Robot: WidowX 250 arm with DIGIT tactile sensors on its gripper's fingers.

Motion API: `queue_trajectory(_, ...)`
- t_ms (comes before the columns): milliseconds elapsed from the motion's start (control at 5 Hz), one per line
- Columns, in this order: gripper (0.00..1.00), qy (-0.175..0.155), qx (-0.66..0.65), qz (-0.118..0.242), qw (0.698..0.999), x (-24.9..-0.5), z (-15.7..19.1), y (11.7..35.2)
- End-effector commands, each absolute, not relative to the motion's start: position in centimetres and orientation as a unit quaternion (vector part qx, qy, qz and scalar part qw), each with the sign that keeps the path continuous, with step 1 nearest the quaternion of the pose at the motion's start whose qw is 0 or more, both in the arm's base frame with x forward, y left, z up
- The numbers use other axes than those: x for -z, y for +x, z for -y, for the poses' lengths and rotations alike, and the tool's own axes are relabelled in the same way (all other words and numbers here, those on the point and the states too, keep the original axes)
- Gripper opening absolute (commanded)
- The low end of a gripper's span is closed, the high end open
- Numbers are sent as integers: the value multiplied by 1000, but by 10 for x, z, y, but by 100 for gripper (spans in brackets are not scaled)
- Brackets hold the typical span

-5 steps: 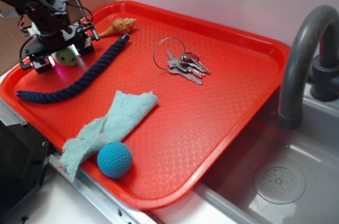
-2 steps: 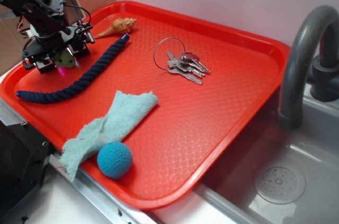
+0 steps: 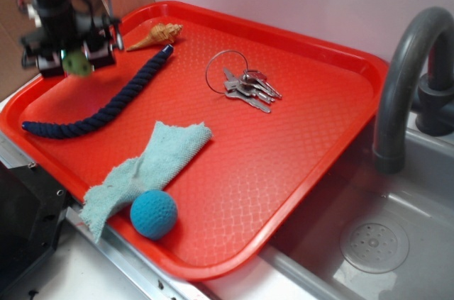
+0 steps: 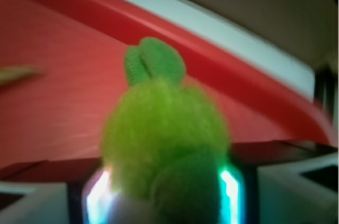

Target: Grab the green animal.

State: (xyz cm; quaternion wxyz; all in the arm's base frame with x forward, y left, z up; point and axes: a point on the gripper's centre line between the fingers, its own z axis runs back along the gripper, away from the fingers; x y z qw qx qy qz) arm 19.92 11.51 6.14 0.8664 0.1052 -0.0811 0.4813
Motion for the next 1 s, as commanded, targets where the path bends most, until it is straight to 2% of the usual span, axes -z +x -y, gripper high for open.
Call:
queue_trajectory(0, 0, 12, -321, 110, 941, -164, -78, 198)
queue_trajectory(200, 0, -48, -260, 107, 959, -193, -51, 194)
queue_trajectory(400, 0, -97, -189, 89, 973, -235, -27, 182)
queue_trajectory(600, 0, -119, -198, 93, 969, -251, -20, 166)
queue_trajectory(800, 0, -106, -177, 51, 977, -236, -23, 164)
